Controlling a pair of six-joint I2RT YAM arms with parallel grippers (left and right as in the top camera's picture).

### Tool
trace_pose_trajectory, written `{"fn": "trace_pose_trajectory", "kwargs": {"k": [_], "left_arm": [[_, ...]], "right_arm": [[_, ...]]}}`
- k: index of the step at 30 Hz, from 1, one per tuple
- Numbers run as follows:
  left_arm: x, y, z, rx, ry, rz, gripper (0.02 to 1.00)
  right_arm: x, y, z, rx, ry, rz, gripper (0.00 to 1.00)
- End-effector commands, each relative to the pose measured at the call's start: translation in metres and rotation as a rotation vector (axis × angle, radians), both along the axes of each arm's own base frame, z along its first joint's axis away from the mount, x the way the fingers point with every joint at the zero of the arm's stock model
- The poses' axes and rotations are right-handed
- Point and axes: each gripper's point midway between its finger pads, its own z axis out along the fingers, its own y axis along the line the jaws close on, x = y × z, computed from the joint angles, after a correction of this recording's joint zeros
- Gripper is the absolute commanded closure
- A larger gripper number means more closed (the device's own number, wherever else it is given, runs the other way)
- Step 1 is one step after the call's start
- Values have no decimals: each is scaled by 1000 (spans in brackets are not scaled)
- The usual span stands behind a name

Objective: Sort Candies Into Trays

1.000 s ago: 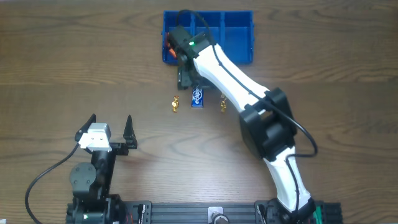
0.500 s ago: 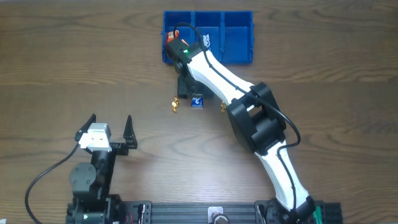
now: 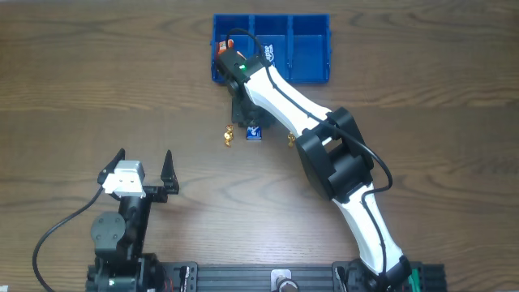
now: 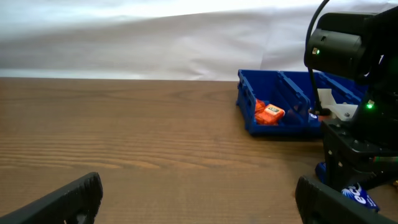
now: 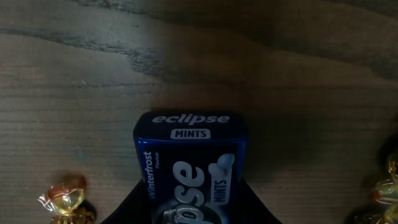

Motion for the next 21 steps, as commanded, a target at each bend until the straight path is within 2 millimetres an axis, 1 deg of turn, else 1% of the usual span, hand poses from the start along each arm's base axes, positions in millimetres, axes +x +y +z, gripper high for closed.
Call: {"fn": "trace_pose_trajectory", "kwargs": {"k": [1,3,4,6,9,10,11,12,14,16,17,18,21], "left_arm": [[-1,-3,-16,1,48,-18,20],[-1,-3,-16,1,47,-18,20],[-1,-3,-16,1,48,-18,23],[-1,-3,-16,1,47,-18,20],[-1,-3,-16,1,47,-18,20],[-1,-3,-16,1,48,-18,20],[-1,-3,-16,1,48,-18,20],[-1,-3,-16,1,48,-18,20],[-1,-3,-16,1,47,-18,20],[-1,-3,-16,1,48,-17,23],[-1,-3,-16,1,47,-18,20],[-1,-3,-16,1,47,-18,20],[-1,-3,-16,1,48,-18,20]], "right_arm": [[10,-10,28,-54,-89,-2,963],[21,-12,59,-49,-176,6,963],[32,-15,90,-49,-271,11,963],[51,-24,136,-73,-432,4,963],[76,-35,193,-109,-641,8,963],[87,-37,213,-116,-714,19,963],[94,-38,221,-120,-749,25,963],[105,-38,233,-118,-800,37,963],[126,-42,242,-125,-868,55,963],[141,-44,242,-124,-906,56,963],[150,-45,239,-113,-917,53,965],[155,-45,236,-102,-919,52,963],[169,-42,214,-58,-893,59,963]]}}
